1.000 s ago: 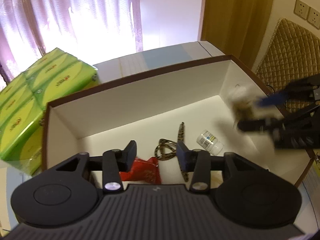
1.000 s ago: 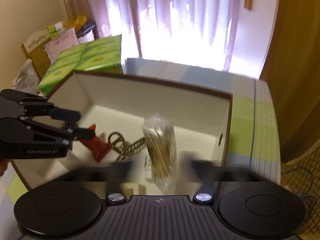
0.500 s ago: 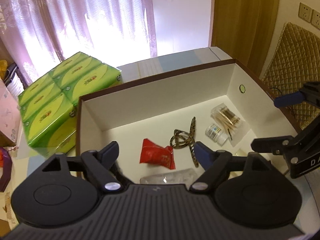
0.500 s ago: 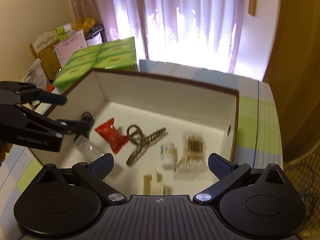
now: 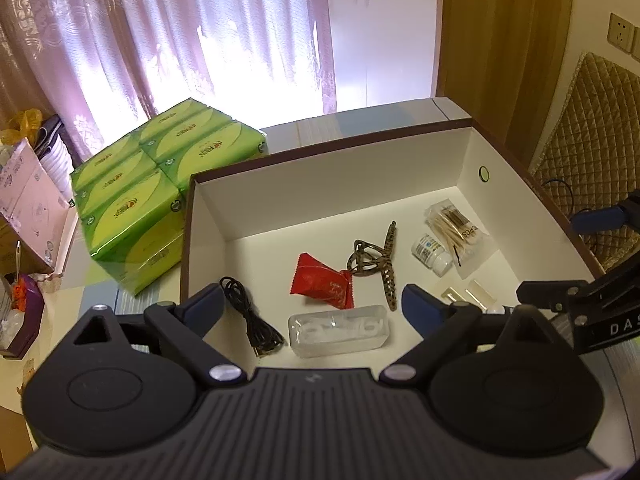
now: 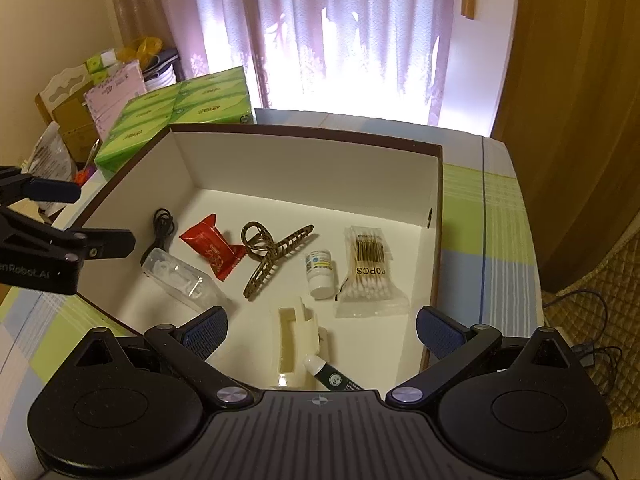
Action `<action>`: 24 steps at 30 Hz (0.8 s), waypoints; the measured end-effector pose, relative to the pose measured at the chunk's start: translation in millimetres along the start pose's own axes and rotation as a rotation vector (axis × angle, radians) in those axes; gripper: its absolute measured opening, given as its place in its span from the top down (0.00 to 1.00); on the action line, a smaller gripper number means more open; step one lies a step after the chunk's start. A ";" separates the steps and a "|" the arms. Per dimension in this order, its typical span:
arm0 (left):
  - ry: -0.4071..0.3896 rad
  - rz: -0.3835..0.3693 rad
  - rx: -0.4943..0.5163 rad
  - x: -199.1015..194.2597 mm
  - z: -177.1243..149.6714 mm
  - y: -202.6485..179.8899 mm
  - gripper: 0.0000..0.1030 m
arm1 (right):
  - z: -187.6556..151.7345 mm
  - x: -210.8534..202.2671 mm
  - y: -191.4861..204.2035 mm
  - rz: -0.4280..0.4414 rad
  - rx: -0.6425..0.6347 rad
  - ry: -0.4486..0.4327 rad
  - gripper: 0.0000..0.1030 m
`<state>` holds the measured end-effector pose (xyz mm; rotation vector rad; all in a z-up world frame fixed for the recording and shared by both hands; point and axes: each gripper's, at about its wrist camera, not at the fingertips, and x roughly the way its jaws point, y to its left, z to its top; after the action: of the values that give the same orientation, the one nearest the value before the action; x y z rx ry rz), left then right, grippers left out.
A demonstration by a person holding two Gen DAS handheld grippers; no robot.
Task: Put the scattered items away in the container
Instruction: 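Withdraw both tools from the box toward the scrunchie and white massager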
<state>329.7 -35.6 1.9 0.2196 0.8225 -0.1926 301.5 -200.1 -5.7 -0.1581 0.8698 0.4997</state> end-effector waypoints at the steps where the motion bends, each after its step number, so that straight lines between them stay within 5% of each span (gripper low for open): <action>1: -0.003 0.003 -0.004 -2.5 -1.2 0.0 0.07 | -0.7 -1.8 0.4 -0.003 0.002 -0.004 0.00; 15: -0.057 0.070 0.009 -45.3 -23.0 -7.4 0.01 | -19.1 -38.0 18.3 -0.066 -0.014 -0.130 0.00; 24: -0.100 0.088 -0.015 -74.8 -41.0 -7.6 0.01 | -36.6 -64.8 20.1 0.004 0.058 -0.193 0.00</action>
<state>249.3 -25.7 29.5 0.2301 0.7130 -0.1140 231.7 -217.7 21.7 -0.0536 0.6948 0.4850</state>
